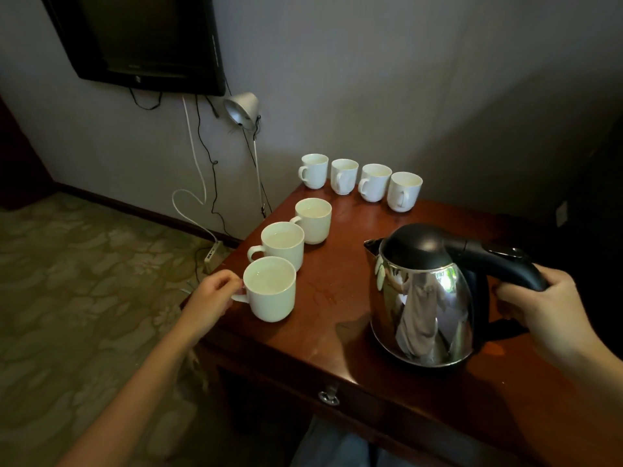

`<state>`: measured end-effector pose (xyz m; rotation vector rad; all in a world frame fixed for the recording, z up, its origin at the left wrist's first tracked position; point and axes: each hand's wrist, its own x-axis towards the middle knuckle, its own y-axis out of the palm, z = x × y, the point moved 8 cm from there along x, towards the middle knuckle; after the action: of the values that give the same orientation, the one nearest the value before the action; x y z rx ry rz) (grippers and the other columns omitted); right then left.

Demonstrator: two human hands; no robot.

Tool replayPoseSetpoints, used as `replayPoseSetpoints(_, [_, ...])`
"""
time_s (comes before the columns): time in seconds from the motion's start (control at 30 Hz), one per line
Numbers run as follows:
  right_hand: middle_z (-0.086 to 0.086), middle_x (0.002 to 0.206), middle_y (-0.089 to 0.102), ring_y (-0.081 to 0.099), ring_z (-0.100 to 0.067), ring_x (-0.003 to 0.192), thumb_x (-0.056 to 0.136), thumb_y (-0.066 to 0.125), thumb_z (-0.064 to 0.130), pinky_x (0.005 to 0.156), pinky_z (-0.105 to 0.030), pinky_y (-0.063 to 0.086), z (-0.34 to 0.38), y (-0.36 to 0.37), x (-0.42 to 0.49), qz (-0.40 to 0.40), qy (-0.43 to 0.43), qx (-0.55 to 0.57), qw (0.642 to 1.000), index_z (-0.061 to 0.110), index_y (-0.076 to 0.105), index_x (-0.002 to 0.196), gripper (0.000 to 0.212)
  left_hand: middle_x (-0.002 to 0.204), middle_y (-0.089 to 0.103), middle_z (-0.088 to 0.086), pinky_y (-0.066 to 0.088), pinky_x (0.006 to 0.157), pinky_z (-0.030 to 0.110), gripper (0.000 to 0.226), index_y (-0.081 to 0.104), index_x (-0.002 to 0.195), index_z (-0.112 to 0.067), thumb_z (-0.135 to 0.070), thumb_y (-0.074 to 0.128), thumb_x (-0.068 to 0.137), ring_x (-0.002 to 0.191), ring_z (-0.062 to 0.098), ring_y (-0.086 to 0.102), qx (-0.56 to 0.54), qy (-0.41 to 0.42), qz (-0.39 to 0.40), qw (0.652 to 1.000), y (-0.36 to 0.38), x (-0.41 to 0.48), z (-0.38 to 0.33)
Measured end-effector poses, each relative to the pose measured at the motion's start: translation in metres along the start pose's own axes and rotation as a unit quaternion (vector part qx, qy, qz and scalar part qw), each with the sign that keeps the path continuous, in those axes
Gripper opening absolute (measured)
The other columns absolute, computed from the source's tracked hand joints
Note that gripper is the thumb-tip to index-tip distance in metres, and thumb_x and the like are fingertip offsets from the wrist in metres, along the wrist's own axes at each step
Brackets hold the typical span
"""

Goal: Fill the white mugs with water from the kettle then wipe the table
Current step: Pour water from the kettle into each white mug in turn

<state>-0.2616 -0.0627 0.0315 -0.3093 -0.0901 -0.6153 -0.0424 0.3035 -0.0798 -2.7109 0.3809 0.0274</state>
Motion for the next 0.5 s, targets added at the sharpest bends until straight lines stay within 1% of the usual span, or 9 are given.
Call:
replayPoseSetpoints(0.07, [0.003,0.046,0.052,0.048,-0.009,0.043,0.078,0.051,-0.015,0.042,-0.016,0.040,0.002,-0.008,-0.002,-0.011,-0.004,0.007,1.000,0.016,0.062,0.081,0.033,0.093,0.051,0.001,0.038,0.065,0.025,0.011,0.056,0.092,-0.013,-0.023,0.053,0.092,0.080,0.015,0.051,0.091,0.027,-0.045,0.995,-0.010,-0.001,-0.007])
replayPoseSetpoints(0.1, [0.004,0.047,0.054,0.050,-0.009,0.043,0.079,0.051,-0.015,0.043,-0.016,0.042,0.004,-0.014,-0.003,-0.018,-0.004,0.013,1.000,0.016,0.062,0.080,0.033,0.101,0.048,0.000,0.039,0.069,0.025,0.012,0.055,0.097,-0.015,-0.025,0.056,0.090,0.086,0.016,0.051,0.122,0.046,-0.081,0.988,-0.016,-0.004,-0.014])
replayPoseSetpoints(0.17, [0.004,0.052,0.058,0.053,-0.008,0.045,0.080,0.050,-0.013,0.044,-0.016,0.045,0.007,-0.027,-0.004,-0.028,-0.005,0.014,0.999,0.018,0.061,0.082,0.032,0.107,0.043,0.000,0.039,0.071,0.022,0.015,0.052,0.101,-0.016,-0.023,0.058,0.090,0.088,0.015,0.050,0.137,0.104,-0.145,0.974,-0.022,-0.014,-0.041])
replayPoseSetpoints(0.23, [0.004,0.057,0.062,0.056,-0.008,0.048,0.081,0.051,-0.011,0.046,-0.015,0.047,0.011,-0.041,-0.004,-0.043,-0.010,0.005,0.999,0.019,0.061,0.083,0.032,0.104,0.045,0.000,0.039,0.069,0.017,0.010,0.054,0.098,-0.013,-0.018,0.057,0.090,0.082,0.011,0.050,0.115,0.182,-0.172,0.961,-0.016,-0.025,-0.077])
replayPoseSetpoints(0.3, [0.006,0.060,0.064,0.059,-0.006,0.052,0.083,0.051,-0.008,0.048,-0.013,0.048,0.013,-0.053,-0.004,-0.057,-0.007,0.006,0.998,0.020,0.060,0.084,0.030,0.096,0.048,0.000,0.042,0.066,0.016,0.004,0.055,0.091,-0.013,-0.016,0.056,0.090,0.076,0.009,0.052,0.085,0.247,-0.148,0.954,0.004,-0.028,-0.110])
replayPoseSetpoints(0.37, [0.007,0.059,0.064,0.060,-0.006,0.053,0.084,0.052,-0.007,0.049,-0.013,0.048,0.011,-0.064,-0.004,-0.077,0.003,0.014,0.997,0.021,0.060,0.083,0.029,0.090,0.051,-0.003,0.042,0.063,0.012,0.005,0.056,0.086,-0.015,-0.016,0.055,0.091,0.073,0.005,0.051,0.051,0.282,-0.092,0.954,0.038,-0.022,-0.138])
replayPoseSetpoints(0.43, [0.006,0.056,0.063,0.058,-0.007,0.052,0.084,0.053,-0.006,0.049,-0.015,0.047,0.007,-0.076,-0.005,-0.103,0.011,0.015,0.995,0.022,0.061,0.080,0.029,0.087,0.053,-0.007,0.041,0.063,0.009,0.007,0.057,0.086,-0.017,-0.014,0.054,0.091,0.073,0.000,0.051,0.024,0.276,-0.025,0.961,0.081,-0.009,-0.158])
replayPoseSetpoints(0.5, [0.006,0.055,0.061,0.057,-0.007,0.052,0.084,0.053,-0.005,0.048,-0.016,0.046,0.002,-0.087,-0.006,-0.126,0.022,0.013,0.992,0.022,0.061,0.079,0.028,0.084,0.056,-0.008,0.041,0.066,0.012,0.009,0.058,0.088,-0.019,-0.013,0.052,0.092,0.074,0.000,0.052,-0.013,0.225,0.044,0.973,0.129,0.011,-0.166])
